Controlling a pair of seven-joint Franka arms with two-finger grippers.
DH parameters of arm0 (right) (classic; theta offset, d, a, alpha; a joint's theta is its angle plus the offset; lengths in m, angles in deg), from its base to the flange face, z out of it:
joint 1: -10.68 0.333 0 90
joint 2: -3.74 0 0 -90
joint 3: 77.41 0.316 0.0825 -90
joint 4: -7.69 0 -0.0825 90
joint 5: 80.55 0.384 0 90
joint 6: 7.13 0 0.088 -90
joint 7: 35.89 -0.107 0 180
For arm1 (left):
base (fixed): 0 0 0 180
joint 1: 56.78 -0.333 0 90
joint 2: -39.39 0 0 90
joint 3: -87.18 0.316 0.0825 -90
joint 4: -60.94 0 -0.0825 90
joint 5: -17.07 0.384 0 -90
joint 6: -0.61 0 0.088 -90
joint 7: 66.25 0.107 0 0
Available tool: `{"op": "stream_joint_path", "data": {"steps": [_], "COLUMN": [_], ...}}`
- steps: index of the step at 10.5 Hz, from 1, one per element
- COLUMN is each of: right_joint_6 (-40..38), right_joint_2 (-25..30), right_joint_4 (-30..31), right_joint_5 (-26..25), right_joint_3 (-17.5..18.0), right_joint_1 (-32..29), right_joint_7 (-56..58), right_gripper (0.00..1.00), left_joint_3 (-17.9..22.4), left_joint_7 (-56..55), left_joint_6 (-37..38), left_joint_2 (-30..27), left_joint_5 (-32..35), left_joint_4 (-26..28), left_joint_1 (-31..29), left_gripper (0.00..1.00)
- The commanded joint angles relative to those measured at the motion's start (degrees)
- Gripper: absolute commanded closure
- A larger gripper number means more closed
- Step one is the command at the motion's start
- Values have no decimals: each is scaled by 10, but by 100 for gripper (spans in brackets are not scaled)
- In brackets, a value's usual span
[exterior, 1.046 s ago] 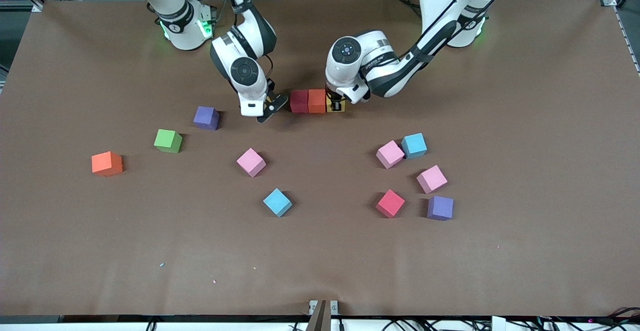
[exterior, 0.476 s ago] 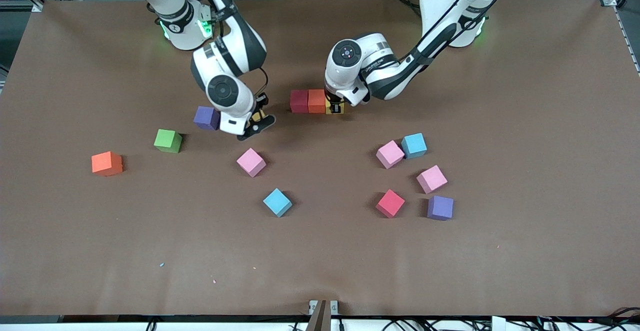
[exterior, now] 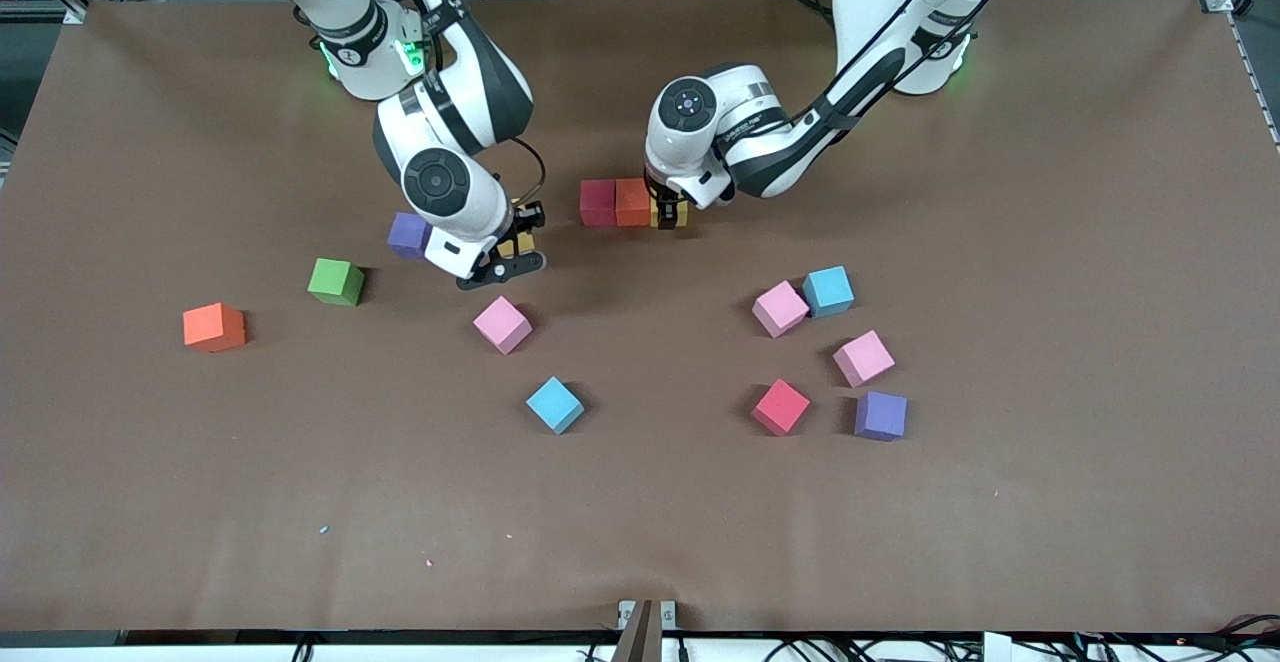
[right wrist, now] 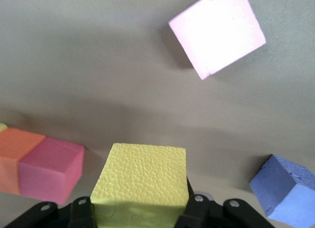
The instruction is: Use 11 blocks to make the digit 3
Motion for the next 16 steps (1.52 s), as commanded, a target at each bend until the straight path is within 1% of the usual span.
{"op": "stream_joint_path", "data": {"steps": [1, 3, 4, 6, 7, 8, 9, 10, 11, 13, 14, 16], "right_joint_6": [-6, -6, -4, 1, 0, 3, 10, 15, 18, 28, 32, 62], "right_joint_2": [-38, -99, -120, -138, -153, -166, -172, -177, -179, -179, -179, -179], "right_joint_4": [-49, -116, -127, -143, -160, -168, -169, -169, -168, -161, -160, -135], "right_joint_5": [7, 7, 9, 68, 80, 83, 97, 98, 95, 91, 87, 71], "right_joint_3": [3, 3, 4, 4, 4, 5, 5, 5, 4, 3, 3, 3], "right_joint_1": [17, 44, 47, 45, 47, 49, 49, 59, 75, 86, 86, 91], "right_joint_7": [-74, -155, -159, -149, -149, -151, -148, -138, -128, -126, -118, -104], "right_gripper": [100, 100, 100, 100, 100, 100, 100, 100, 100, 100, 100, 100], "left_joint_3": [-3, -6, -6, -8, -10, -11, -15, -24, -34, -35, -33, -32], "left_joint_7": [-62, -59, -58, -54, -44, -13, 17, 57, 104, 201, 249, 374], "left_joint_6": [7, 29, 35, 42, 48, 60, 63, 69, 91, 150, 161, 187], "left_joint_2": [-15, -44, -61, -87, -102, -112, -118, -119, -118, -110, -106, -103], "left_joint_5": [9, 6, 2, 1, 1, 1, 1, 1, 1, -4, -8, -9], "left_joint_4": [-5, -4, -4, -5, -4, -5, -6, -9, -24, -67, -80, -106], "left_joint_1": [2, -2, -5, -12, -14, -30, -54, -85, -117, -173, -198, -255], "left_gripper": [0, 0, 0, 0, 0, 0, 0, 0, 0, 0, 0, 0]}}
